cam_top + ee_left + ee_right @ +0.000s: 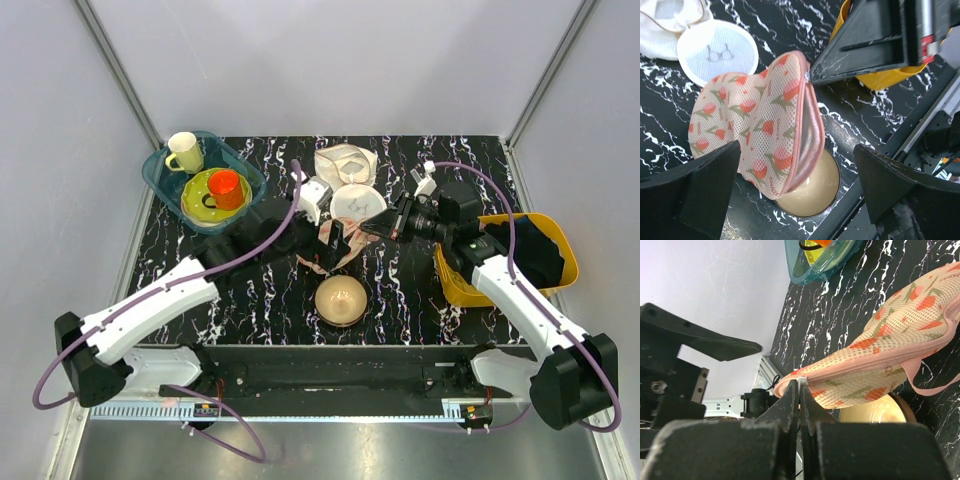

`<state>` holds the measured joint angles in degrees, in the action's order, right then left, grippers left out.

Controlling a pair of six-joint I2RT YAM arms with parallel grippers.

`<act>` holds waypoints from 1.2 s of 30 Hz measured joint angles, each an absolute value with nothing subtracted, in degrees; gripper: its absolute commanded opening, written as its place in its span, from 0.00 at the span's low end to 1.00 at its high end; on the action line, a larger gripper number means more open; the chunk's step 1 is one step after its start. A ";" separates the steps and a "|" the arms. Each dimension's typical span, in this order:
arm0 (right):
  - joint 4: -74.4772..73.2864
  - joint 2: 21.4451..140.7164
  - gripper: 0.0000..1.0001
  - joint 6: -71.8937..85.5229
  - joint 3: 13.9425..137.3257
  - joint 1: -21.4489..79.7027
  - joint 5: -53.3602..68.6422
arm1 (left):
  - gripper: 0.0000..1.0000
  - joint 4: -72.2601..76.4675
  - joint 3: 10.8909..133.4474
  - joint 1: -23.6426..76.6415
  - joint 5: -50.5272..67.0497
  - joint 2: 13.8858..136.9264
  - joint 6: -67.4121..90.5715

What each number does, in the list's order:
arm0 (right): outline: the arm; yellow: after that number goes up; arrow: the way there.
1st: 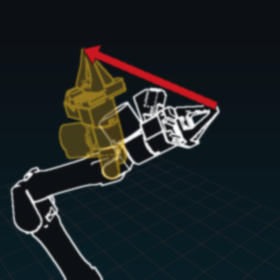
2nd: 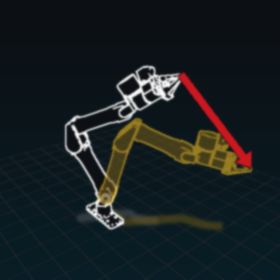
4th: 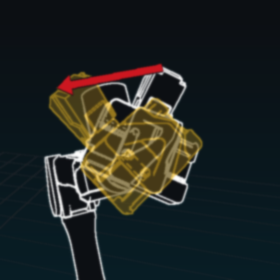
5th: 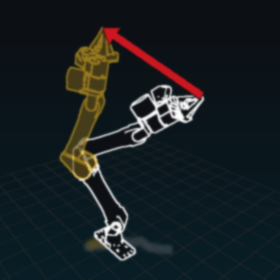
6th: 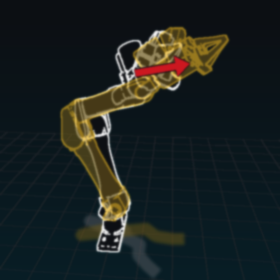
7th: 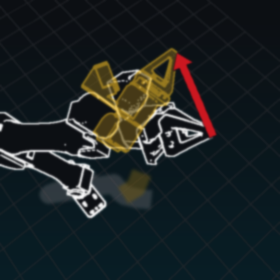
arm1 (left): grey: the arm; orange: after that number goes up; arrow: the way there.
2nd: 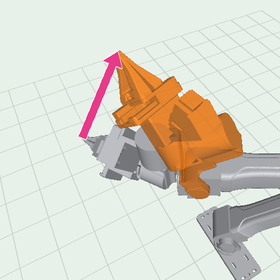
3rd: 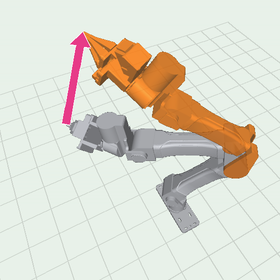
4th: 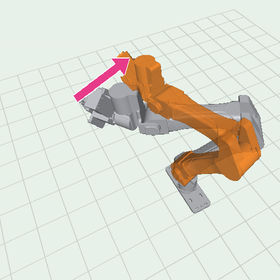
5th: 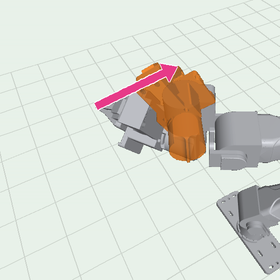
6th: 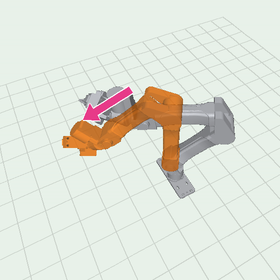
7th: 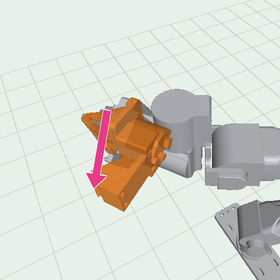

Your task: Unzip the laundry bag and remove the bra

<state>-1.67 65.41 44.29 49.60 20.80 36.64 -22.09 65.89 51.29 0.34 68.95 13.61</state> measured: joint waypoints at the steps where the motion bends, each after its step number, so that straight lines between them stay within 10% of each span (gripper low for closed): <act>1: -1.74 65.45 0.00 44.42 49.60 20.80 36.69 | 0.99 -21.93 65.89 51.29 0.32 68.05 13.80; 13: -1.13 65.80 0.00 45.71 49.60 21.02 37.01 | 0.92 -18.48 65.89 51.29 0.30 73.95 14.59; 16: -1.13 65.80 0.00 45.95 49.60 21.15 36.99 | 0.65 -18.09 66.48 51.29 0.30 76.93 14.68; 20: -1.17 65.80 0.00 45.89 49.60 21.23 36.95 | 0.00 -16.49 66.81 51.29 0.34 79.22 14.61; 36: 5.45 73.30 0.00 45.45 41.30 9.23 44.01 | 0.00 -14.70 60.60 51.57 -1.65 68.49 14.41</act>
